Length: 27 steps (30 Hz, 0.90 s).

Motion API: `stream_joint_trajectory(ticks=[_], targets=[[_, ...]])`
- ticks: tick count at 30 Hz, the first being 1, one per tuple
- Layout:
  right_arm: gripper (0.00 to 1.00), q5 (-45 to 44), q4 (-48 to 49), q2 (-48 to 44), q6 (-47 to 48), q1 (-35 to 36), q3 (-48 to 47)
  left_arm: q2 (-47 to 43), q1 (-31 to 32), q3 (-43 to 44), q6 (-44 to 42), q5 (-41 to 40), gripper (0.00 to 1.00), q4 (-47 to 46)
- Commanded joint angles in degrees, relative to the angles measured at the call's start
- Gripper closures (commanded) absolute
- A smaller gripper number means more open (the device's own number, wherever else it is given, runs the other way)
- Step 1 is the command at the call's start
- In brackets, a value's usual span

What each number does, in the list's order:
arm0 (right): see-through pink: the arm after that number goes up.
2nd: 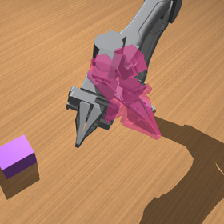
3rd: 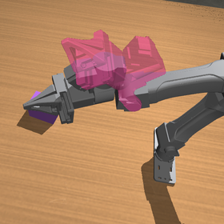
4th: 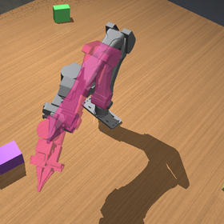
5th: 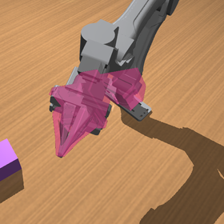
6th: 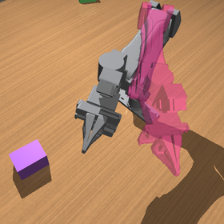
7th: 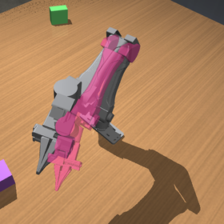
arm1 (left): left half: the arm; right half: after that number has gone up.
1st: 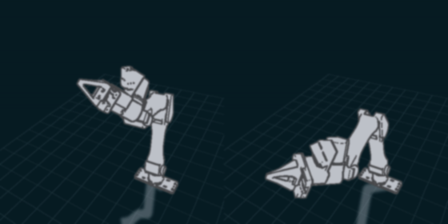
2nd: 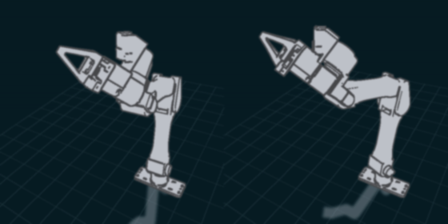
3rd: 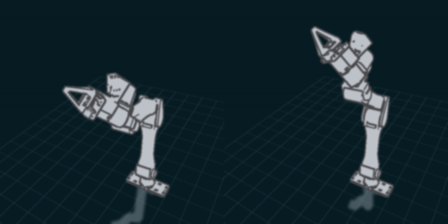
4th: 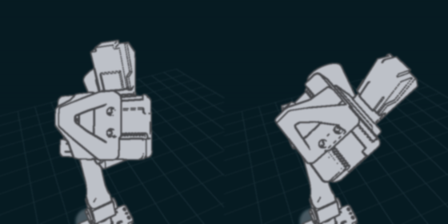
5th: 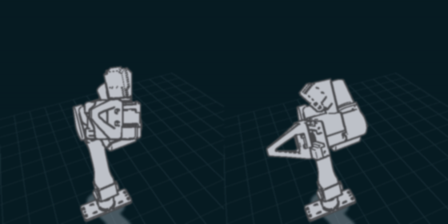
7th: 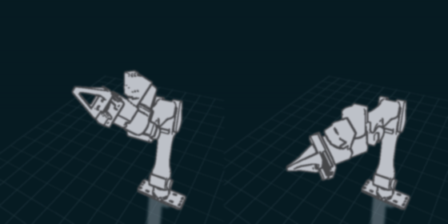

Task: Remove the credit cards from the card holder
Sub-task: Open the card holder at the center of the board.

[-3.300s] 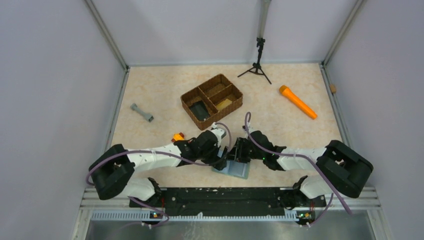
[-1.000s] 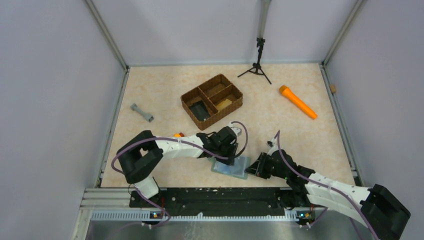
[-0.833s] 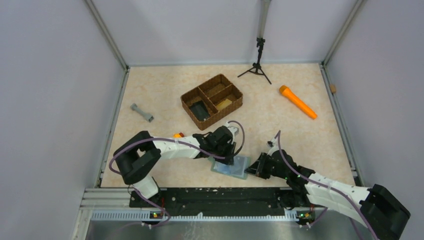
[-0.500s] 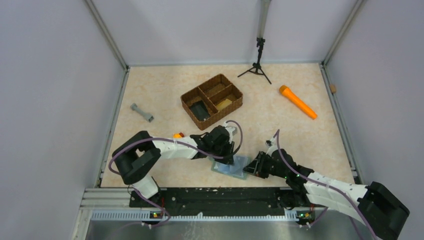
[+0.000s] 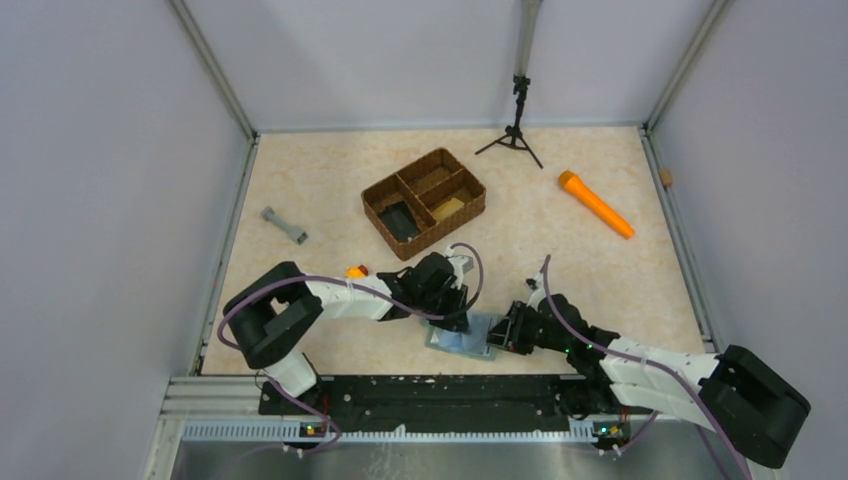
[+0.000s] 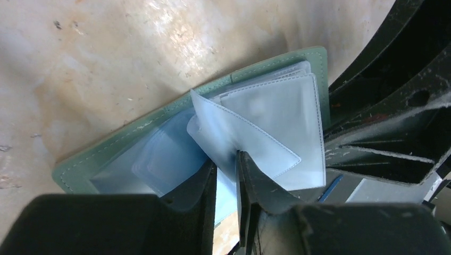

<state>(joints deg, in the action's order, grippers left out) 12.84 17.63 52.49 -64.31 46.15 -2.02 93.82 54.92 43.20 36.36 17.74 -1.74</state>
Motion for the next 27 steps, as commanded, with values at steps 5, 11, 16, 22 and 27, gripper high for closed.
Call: stream_joint_trajectory(ticks=[5,11,16,22,27], targets=[[0.88,-0.6,2.7,0.1,1.4,-0.6,-4.1,-5.8,0.6,-2.3,-0.3,3.1,0.68,-0.2],[0.91,-1.4,-7.2,-1.2,6.2,-0.9,-9.6,-12.3,0.6,-2.9,-0.4,0.7,0.33,2.8],[0.93,-7.3,-26.0,-0.2,17.7,-0.8,-21.7,-20.0,0.6,-4.6,-0.4,-2.6,0.14,4.5],[0.90,-16.7,-43.0,6.4,25.5,0.6,-34.5,-24.1,0.8,-5.4,-0.5,0.6,0.09,-0.6],[0.83,-16.3,-42.8,7.0,25.3,1.1,-36.5,-22.4,1.3,-2.7,-0.4,-4.0,0.11,0.8]])
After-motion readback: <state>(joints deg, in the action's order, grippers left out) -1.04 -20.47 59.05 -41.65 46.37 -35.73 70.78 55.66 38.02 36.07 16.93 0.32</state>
